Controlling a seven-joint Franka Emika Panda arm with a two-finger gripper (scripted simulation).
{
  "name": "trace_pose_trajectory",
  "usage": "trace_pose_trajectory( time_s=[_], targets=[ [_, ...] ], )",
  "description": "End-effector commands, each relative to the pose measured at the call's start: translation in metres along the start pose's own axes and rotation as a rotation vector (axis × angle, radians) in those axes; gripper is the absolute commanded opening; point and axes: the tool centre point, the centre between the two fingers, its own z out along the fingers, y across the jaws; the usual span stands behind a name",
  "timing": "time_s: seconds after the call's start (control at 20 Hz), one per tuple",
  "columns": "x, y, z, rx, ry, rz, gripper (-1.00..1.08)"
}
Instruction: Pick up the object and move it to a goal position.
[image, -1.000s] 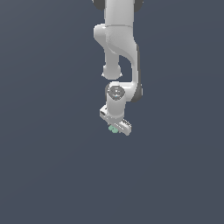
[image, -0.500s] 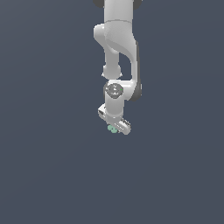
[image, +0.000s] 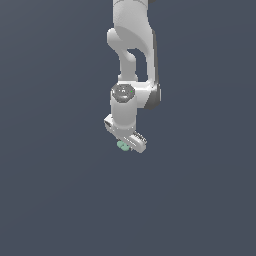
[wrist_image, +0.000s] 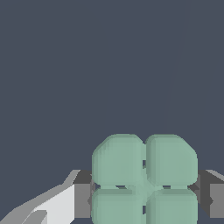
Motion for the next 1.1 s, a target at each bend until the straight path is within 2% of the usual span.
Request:
trace_pose_trajectory(
  time_s=[0.0, 0.6, 1.05],
  targets=[
    [0.013, 0.001, -0.023, -0.001, 0.001, 0.0, -1.0],
    [0.077, 0.003, -0.133, -0.001, 0.001, -0.001, -1.0],
    [0.115, 0.002, -0.195, 0.0, 0.001, -0.003, -1.0]
  ],
)
